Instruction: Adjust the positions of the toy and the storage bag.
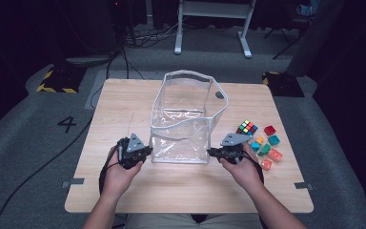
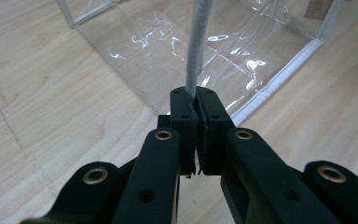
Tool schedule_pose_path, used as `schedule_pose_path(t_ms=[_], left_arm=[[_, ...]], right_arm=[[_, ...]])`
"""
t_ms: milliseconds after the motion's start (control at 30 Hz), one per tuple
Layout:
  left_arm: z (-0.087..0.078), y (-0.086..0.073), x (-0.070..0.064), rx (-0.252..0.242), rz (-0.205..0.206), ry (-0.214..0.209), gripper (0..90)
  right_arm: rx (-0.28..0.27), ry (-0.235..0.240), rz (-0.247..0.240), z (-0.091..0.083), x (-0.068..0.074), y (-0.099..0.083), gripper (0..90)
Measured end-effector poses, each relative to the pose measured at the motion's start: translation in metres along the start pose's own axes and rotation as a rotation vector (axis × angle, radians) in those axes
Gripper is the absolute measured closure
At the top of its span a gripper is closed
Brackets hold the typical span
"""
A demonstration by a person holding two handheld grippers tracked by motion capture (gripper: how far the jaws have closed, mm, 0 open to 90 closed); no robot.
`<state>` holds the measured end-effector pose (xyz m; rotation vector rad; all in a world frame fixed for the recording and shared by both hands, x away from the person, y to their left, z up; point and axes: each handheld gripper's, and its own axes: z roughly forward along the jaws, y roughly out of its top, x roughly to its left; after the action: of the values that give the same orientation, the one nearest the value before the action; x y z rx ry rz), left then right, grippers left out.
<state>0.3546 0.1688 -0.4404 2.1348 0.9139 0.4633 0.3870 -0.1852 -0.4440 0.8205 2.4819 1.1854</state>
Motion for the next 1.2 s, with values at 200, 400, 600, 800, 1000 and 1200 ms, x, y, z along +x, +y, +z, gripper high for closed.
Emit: schedule_pose_path(t_ms=[200,400,600,800,1000,1200], left_arm=[[-0.008,-0.007,-0.022,0.006,0.018,-0.045,86.6],[-0.014,-0.014,-0.043,0.002,0.041,-0.090,86.6],[-0.022,-0.016,-0.065,0.023,0.078,-0.136,86.5],[-0.029,-0.020,-0.082,0.033,0.105,-0.187,86.5],[-0.034,-0.024,-0.090,0.048,0.109,-0.216,86.5],[-0.038,-0.025,-0.094,0.072,0.120,-0.244,86.5]], right_arm=[[-0.009,0.023,0.001,-0.019,0.012,-0.016,88.2],[-0.009,0.040,0.010,-0.040,0.024,-0.034,88.1],[-0.028,0.058,0.025,-0.065,0.036,-0.057,88.1],[-0.034,0.080,0.042,-0.081,0.044,-0.071,88.1],[-0.035,0.092,0.049,-0.091,0.051,-0.080,88.0],[-0.036,0.091,0.037,-0.096,0.057,-0.084,88.0]])
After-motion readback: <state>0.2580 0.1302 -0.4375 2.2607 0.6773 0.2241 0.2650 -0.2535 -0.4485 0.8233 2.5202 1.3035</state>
